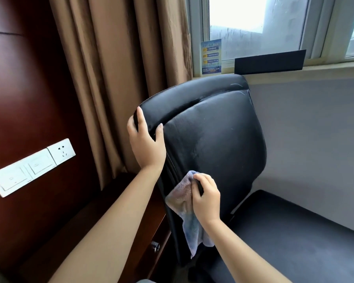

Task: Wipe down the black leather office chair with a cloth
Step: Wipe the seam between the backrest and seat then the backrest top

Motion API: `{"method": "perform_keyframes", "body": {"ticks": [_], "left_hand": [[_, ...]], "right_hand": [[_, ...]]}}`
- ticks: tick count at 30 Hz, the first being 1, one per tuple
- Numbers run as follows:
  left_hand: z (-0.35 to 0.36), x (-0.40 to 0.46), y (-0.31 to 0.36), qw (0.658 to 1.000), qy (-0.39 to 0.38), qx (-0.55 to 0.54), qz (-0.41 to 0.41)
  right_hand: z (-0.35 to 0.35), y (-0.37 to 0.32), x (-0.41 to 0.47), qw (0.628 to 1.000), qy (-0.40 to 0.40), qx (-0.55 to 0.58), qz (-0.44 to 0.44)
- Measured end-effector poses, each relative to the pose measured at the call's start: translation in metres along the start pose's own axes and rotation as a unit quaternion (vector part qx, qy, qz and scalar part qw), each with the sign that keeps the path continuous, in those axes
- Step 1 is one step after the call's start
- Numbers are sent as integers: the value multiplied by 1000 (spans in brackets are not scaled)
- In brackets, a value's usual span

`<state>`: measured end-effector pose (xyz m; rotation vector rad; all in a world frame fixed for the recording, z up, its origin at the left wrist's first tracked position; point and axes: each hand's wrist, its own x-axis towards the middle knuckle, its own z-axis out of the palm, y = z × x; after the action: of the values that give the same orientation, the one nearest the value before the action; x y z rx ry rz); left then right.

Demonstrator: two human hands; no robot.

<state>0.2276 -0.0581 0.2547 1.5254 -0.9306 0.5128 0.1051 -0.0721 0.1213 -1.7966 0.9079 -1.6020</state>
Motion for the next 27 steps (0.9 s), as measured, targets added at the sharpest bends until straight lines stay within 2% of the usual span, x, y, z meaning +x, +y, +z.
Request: {"method": "perform_keyframes", "body": {"ticks": [5,10,13,17,21,25,27], "left_hand": [[-1,-28,5,996,-19,-35,-74],[0,-42,1,997,-44,-11,-68],[-1,-60,-9,996,-68,-8,-65],[3,-81,-22,994,-81,-2,-69],[5,-87,-25,994,-82,-12,-67],[4,-98,-26,993,-100,6,-65],[2,-105,-25,991,-111,15,-67]], "right_hand": [[-11,-6,1,999,-15,3,39],[-3,-35,29,998,-10,43,-33],[1,-23,18,999,-7,33,-25],[2,21,-37,995,53,25,86],[-2,39,-67,971,76,70,217],[-2,32,-71,951,108,82,277],[-2,20,-66,956,121,64,258]]}}
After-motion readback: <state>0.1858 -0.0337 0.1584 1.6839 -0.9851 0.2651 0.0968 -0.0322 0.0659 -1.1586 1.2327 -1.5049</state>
